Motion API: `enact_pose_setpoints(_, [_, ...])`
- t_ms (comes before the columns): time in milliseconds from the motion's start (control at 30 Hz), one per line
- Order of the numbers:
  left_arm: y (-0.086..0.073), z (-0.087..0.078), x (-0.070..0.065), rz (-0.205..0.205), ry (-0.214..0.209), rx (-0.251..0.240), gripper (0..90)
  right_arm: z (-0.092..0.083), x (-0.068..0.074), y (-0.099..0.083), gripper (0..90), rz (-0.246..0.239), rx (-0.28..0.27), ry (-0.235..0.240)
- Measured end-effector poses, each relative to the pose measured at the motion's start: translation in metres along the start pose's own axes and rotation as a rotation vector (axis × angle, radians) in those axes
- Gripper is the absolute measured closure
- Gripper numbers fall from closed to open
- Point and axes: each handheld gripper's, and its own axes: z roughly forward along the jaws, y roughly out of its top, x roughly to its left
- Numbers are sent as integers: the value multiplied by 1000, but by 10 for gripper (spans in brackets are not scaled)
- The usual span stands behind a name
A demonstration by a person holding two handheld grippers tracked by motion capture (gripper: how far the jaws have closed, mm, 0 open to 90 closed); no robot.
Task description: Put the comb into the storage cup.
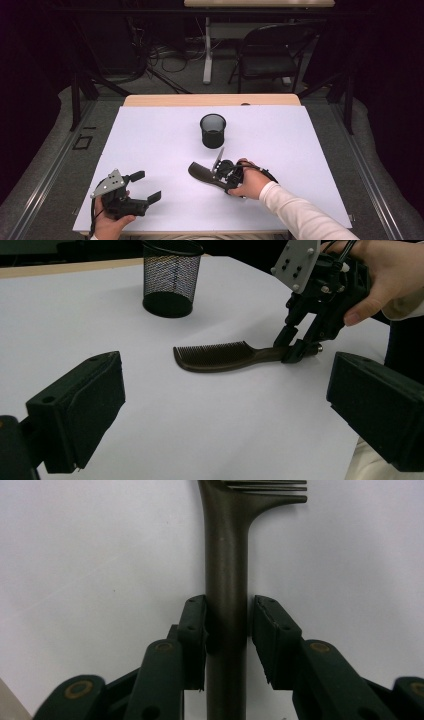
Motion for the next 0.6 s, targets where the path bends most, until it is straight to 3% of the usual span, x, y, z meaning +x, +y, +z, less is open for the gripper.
enact_pose_setpoints(600, [0, 0, 0, 3, -1, 1, 23, 0, 2, 0, 721, -6, 4, 2])
